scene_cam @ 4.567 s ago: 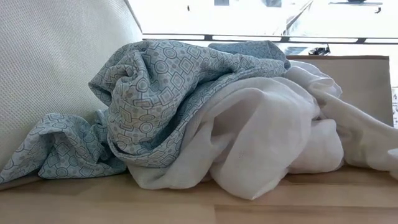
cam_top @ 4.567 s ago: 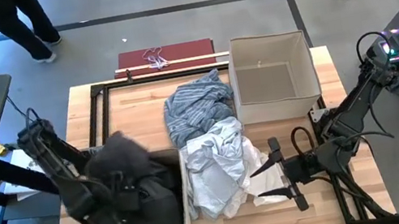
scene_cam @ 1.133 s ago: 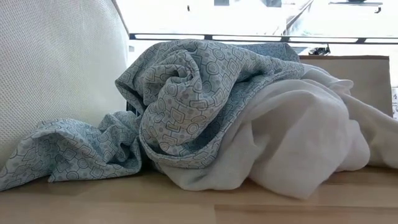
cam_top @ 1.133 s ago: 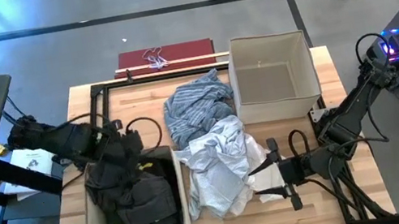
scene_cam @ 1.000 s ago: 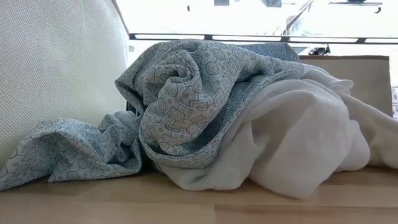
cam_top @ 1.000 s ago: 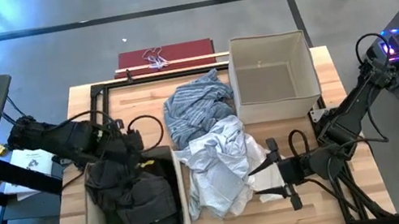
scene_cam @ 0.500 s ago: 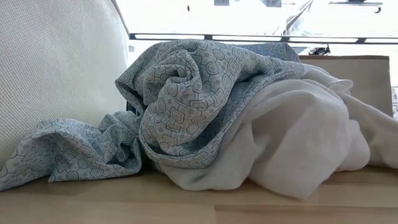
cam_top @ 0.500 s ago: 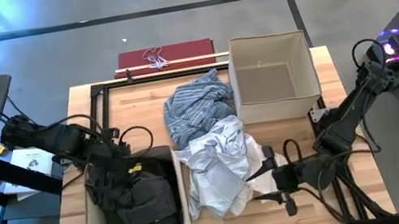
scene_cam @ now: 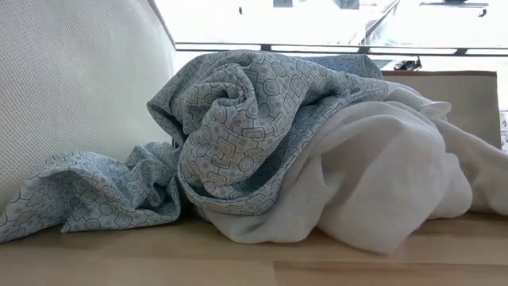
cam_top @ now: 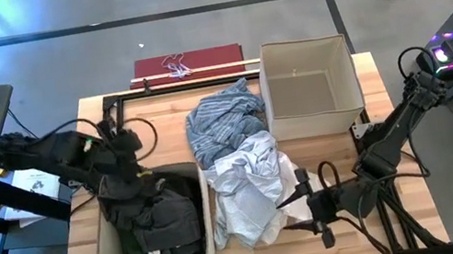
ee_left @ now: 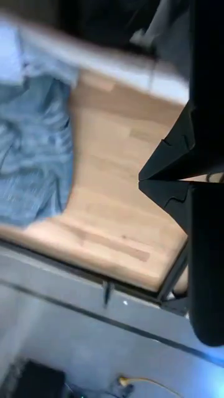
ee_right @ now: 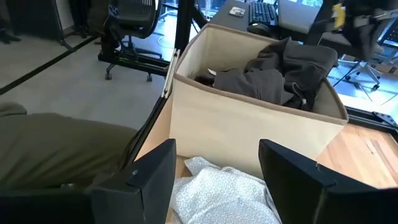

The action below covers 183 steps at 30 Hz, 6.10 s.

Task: Sort clothes
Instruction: Put the gray pants into the bottom laundry organizer, then put the blue patterned shirt into the top laundry organizer

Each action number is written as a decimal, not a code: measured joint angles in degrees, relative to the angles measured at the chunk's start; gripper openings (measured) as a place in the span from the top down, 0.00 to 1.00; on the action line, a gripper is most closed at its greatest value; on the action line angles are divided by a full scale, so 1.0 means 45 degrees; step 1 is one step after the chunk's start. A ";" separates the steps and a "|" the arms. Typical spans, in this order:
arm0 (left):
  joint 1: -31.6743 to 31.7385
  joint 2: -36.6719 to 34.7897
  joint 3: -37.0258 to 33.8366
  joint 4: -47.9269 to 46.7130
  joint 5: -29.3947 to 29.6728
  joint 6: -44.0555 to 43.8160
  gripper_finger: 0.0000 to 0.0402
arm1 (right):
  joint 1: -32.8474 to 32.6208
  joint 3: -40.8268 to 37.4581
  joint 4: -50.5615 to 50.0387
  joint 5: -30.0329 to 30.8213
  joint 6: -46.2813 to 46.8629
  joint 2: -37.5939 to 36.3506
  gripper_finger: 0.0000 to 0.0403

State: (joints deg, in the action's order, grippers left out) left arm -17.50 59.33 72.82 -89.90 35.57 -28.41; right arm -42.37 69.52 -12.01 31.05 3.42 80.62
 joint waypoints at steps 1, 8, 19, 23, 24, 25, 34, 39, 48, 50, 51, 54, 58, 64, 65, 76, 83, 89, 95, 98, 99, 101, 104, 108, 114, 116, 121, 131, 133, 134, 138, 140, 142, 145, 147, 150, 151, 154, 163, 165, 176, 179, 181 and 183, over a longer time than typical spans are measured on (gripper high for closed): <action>0.0208 -0.0124 0.0000 -0.0029 0.0197 -0.0123 1.00 | 0.0000 0.0000 -0.0003 -0.0001 -0.0002 0.0000 0.45; 0.1641 0.0032 -0.0001 -0.0007 -0.3538 0.0539 1.00 | -0.0005 0.0000 0.0000 0.0004 0.0183 0.0000 0.45; 0.0661 0.0370 0.0000 -0.0023 -0.7480 -0.0885 1.00 | -0.0010 0.0000 -0.0058 0.0004 0.0146 0.0000 0.45; -0.0354 0.0629 -0.0179 0.0030 -0.6889 -0.2191 1.00 | -0.0010 0.0000 -0.0078 0.0004 0.0152 0.0000 0.45; -0.0676 0.0735 -0.0392 0.0009 -0.6640 -0.2593 1.00 | -0.0010 0.0000 -0.0078 0.0004 0.0199 0.0000 0.45; -0.1038 0.0853 -0.0640 0.0023 -0.6495 -0.2942 1.00 | -0.0010 0.0000 -0.0101 0.0004 0.0281 0.0000 0.45; -0.4491 0.2301 -0.2806 0.1609 -0.6137 -0.5252 1.00 | -0.0010 0.0000 -0.0114 0.0004 0.0362 0.0000 0.45; -0.5364 0.3002 -0.4609 0.3223 -0.4513 -0.7324 1.00 | -0.0010 0.0000 0.0114 0.0009 0.0243 0.0000 0.45; -0.6134 0.2993 -0.5815 0.3079 -0.5045 -1.0194 1.00 | -0.0010 0.0000 0.0195 0.0014 0.0147 0.0000 0.45; -0.6436 0.2748 -0.5019 0.1694 -0.5179 -1.0114 1.00 | -0.0010 0.0000 0.0243 0.0014 0.0126 -0.0005 0.45; -0.6567 0.2590 -0.4516 0.1209 -0.5228 -0.9986 1.00 | -0.0010 0.0000 0.0247 0.0014 0.0086 -0.0005 0.45; -0.6892 0.2211 -0.2896 0.0143 -0.5374 -0.9802 1.00 | -0.0010 0.0000 0.0272 0.0014 0.0002 -0.0005 0.45; -0.7244 0.1962 -0.0632 -0.0030 -0.5221 -0.9773 1.00 | -0.0010 0.0000 0.0272 0.0014 0.0049 -0.0005 0.45; -0.7564 0.1921 0.1927 0.0989 -0.2236 -0.9126 1.00 | 0.0070 0.0000 0.0226 0.0010 0.0367 -0.0005 0.45; -0.7606 0.1918 0.2075 0.1549 -0.1257 -0.8497 1.00 | 0.0143 0.0000 0.0162 0.0000 0.0585 -0.0005 0.45; -0.7236 0.3198 0.1386 1.0491 0.5550 -0.0044 1.00 | 0.3176 0.0219 -0.2373 -0.2814 0.3029 0.1464 0.45; -0.6553 0.5153 0.0703 1.2687 0.6574 0.0294 1.00 | 0.4521 0.0219 -0.2317 -0.5251 0.1846 0.4705 0.45; -0.5749 0.6995 0.0374 1.2625 0.7904 -0.2059 1.00 | 0.5148 0.0270 -0.2201 -0.6040 0.2058 0.6642 0.56; -0.5447 0.7698 0.0374 1.2650 0.7845 -0.2324 1.00 | 0.5240 0.0248 -0.2220 -0.6559 0.1798 0.6671 0.93; -0.5616 0.7558 0.0374 1.2644 0.7914 -0.2301 1.00 | 0.5015 0.0164 -0.2560 -0.6469 0.1821 0.5825 0.95; -0.5673 0.7479 0.0374 1.2638 0.7928 -0.2219 1.00 | 0.4905 0.0151 -0.2599 -0.6370 0.1856 0.5356 0.94; -0.5757 0.7346 0.0374 1.2637 0.7943 -0.1952 1.00 | 0.4640 0.0155 -0.2512 -0.5876 0.1807 0.4241 0.93; -0.5858 0.7242 0.0374 1.2636 0.7958 -0.1691 1.00 | 0.4061 0.0170 -0.2414 -0.4474 0.1505 0.2249 0.98; -0.5866 0.7242 0.0374 1.2626 0.7971 -0.1661 1.00 | 0.2875 0.0180 -0.1966 -0.0978 0.0725 -0.0563 0.99; -0.5866 0.7242 0.0374 1.2622 0.7928 -0.1652 1.00 | 0.1390 0.0214 -0.1019 0.1694 -0.0724 -0.3500 0.98; -0.5866 0.7242 0.0374 1.2621 0.7932 -0.1643 1.00 | 0.1407 0.0214 -0.1410 0.0635 -0.0602 -0.3715 0.97; -0.5835 0.7242 0.0379 1.2621 0.7937 -0.1660 1.00 | 0.2131 0.0197 -0.3110 -0.0685 0.0230 -0.2731 0.87; -0.5779 0.7242 0.0379 1.2617 0.7868 -0.1770 1.00 | 0.3984 0.0190 -0.3374 -0.2802 0.0641 0.1276 0.36; -0.5779 0.7242 0.0379 1.2621 0.7830 -0.1770 1.00 | 0.4372 0.0194 -0.3861 -0.2794 0.1213 0.2066 0.27; -0.5779 0.7242 0.0379 1.2621 0.7802 -0.1775 1.00 | 0.4568 0.0194 -0.4153 -0.2803 0.1562 0.2440 0.24; -0.5779 0.7242 0.0386 1.2621 0.7767 -0.1775 1.00 | 0.5206 0.0194 -0.4721 -0.3138 0.2443 0.3955 0.18; -0.5779 0.7242 0.0389 1.2620 0.7767 -0.1775 1.00 | 0.5355 0.0200 -0.4757 -0.3892 0.2347 0.4814 0.19; -0.5779 0.7242 0.0389 1.2621 0.7767 -0.1775 1.00 | 0.5423 0.0233 -0.4572 -0.4597 0.2177 0.5642 0.23; -0.5779 0.7242 0.0389 1.2620 0.7762 -0.1775 1.00 | 0.5440 0.0311 -0.4205 -0.4771 0.2174 0.6700 0.35; -0.5779 0.7242 0.0389 1.2619 0.7757 -0.1775 1.00 | 0.5435 0.0316 -0.4009 -0.4719 0.2258 0.7169 0.47; -0.5779 0.7242 0.0389 1.2613 0.7747 -0.1775 1.00 | 0.5440 0.0335 -0.3708 -0.4673 0.2350 0.7431 0.68; -0.5779 0.7242 0.0389 1.2613 0.7747 -0.1775 1.00 | 0.5440 0.0335 -0.3640 -0.4669 0.2317 0.7436 0.76; -0.5779 0.7242 0.0389 1.2597 0.7742 -0.1775 1.00 | 0.5388 0.0235 -0.3525 -0.4412 0.2227 0.7054 0.93; -0.5779 0.7242 0.0389 1.2604 0.7548 -0.1882 1.00 | 0.4770 0.0131 -0.3309 -0.2222 0.2431 0.3648 0.92; -0.5779 0.7242 0.0389 1.2600 0.7548 -0.1882 1.00 | 0.4518 0.0131 -0.3309 -0.1546 0.2431 0.2729 0.93; -0.5781 0.7242 0.0389 1.2606 0.7553 -0.1882 1.00 | 0.2750 0.0164 -0.0919 0.5683 -0.0610 -0.2509 0.93; -0.5779 0.7242 0.0389 1.2607 0.7553 -0.1877 1.00 | 0.2456 0.0175 0.1360 0.7153 -0.3201 -0.3633 0.93; -0.5779 0.7242 0.0389 1.2606 0.7553 -0.1877 1.00 | 0.2355 0.0180 0.3425 0.7609 -0.5525 -0.4224 0.93; -0.5779 0.7242 0.0389 1.2606 0.7553 -0.1877 1.00 | 0.2327 0.0180 0.5839 0.7606 -0.7885 -0.4692 0.93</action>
State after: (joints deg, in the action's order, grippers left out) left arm -43.51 91.92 74.56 -33.17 69.56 -36.86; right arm -31.90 70.32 14.27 65.28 -32.06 59.51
